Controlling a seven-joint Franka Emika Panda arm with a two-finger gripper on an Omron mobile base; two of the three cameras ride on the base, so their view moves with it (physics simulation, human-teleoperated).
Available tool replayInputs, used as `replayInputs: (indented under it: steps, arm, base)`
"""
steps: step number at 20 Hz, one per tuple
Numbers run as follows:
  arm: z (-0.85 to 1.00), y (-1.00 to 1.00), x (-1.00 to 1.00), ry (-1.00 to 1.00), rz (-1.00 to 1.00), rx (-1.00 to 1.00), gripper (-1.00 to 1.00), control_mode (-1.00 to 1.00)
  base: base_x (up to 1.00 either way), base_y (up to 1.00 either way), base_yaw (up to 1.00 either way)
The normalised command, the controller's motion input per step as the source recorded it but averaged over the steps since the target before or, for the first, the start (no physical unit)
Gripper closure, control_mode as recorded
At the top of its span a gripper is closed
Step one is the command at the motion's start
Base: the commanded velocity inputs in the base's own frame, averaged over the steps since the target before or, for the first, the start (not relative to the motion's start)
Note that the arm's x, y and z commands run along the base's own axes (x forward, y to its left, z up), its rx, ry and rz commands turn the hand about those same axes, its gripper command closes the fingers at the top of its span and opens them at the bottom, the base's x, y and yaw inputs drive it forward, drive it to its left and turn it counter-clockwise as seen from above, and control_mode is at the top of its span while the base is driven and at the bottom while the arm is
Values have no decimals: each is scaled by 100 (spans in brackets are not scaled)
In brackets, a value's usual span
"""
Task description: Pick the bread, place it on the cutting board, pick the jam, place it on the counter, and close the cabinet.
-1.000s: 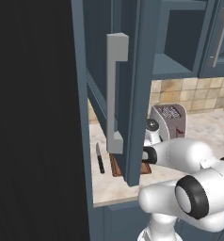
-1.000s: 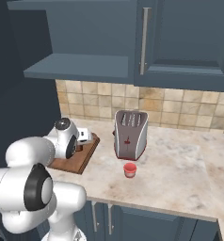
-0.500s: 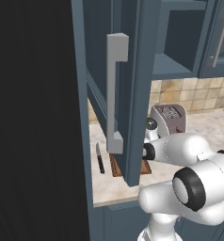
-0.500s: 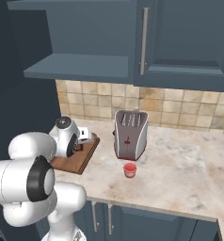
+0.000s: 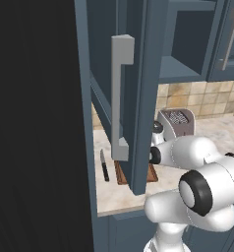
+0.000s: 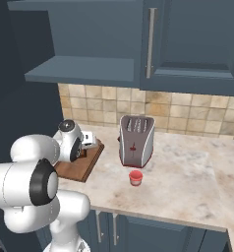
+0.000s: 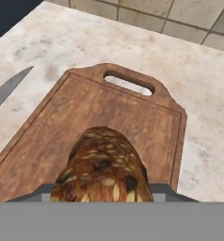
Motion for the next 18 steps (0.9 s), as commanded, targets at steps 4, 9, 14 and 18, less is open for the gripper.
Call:
replayInputs:
  steps: [4,9,14,18]
  arm:
    - [0,0,0,0,0,0,100,-100]
    - [0,0,0,0,0,0,-100,-100]
    - [0,0,0,0,0,0,-100,-100]
    - [0,0,0,0,0,0,-100,-100]
  base:
    - [0,0,0]
    - [0,0,0]
    - [0,0,0]
    - [0,0,0]
